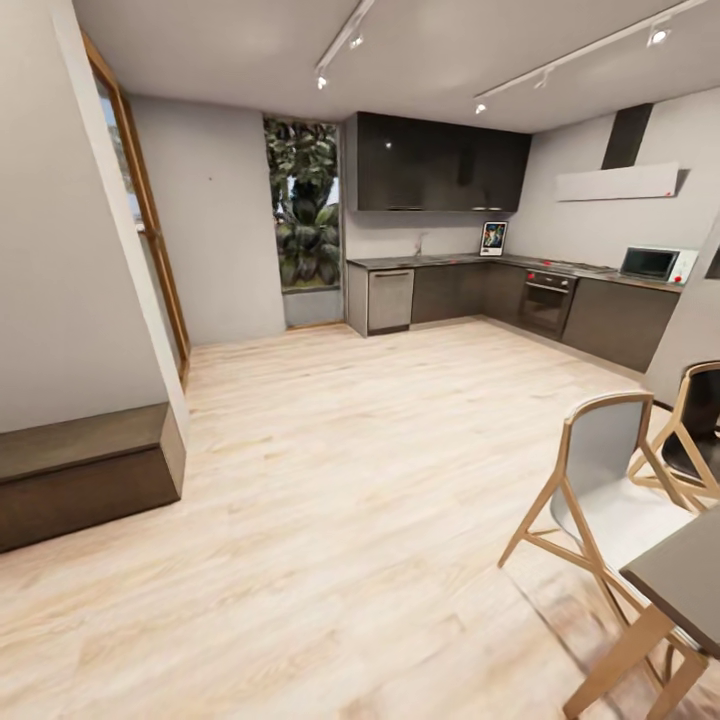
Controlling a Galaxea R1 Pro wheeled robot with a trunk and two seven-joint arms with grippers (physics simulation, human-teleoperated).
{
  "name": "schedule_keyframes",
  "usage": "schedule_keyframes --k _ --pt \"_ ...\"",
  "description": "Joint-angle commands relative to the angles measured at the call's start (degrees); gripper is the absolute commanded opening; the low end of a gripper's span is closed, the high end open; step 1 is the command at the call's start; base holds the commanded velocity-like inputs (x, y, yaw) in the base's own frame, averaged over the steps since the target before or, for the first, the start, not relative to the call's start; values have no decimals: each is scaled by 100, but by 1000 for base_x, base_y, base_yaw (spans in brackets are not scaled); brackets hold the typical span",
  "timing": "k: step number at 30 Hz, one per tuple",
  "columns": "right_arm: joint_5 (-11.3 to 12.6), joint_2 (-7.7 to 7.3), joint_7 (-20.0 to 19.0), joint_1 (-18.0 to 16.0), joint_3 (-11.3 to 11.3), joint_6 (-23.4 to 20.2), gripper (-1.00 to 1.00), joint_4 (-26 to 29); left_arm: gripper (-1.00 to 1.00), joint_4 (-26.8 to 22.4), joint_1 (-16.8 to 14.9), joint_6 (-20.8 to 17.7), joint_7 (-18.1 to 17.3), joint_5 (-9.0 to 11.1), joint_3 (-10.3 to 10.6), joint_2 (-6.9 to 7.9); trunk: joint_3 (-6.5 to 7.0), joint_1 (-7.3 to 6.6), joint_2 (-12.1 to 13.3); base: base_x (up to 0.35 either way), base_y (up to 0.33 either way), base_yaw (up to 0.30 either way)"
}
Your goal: Pick up the poster from the kitchen countertop and hang it on one of the wall nails in the kitchen.
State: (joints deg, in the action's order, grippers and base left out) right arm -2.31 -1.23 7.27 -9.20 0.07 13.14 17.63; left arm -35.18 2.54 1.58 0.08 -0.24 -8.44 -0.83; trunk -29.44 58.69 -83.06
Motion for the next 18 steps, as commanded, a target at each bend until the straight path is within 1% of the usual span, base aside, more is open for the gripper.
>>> schedule_keyframes --k 1,18 --pt "-22 0 20 -3 1 14 100 -5 100 -7 1 9 1 -3 -17 -5 -4 4 -2 340 0 0" --pt "-17 0 29 -3 -7 20 100 -5 100 -12 1 9 1 3 -18 -5 -4 4 -2 339 0 0"
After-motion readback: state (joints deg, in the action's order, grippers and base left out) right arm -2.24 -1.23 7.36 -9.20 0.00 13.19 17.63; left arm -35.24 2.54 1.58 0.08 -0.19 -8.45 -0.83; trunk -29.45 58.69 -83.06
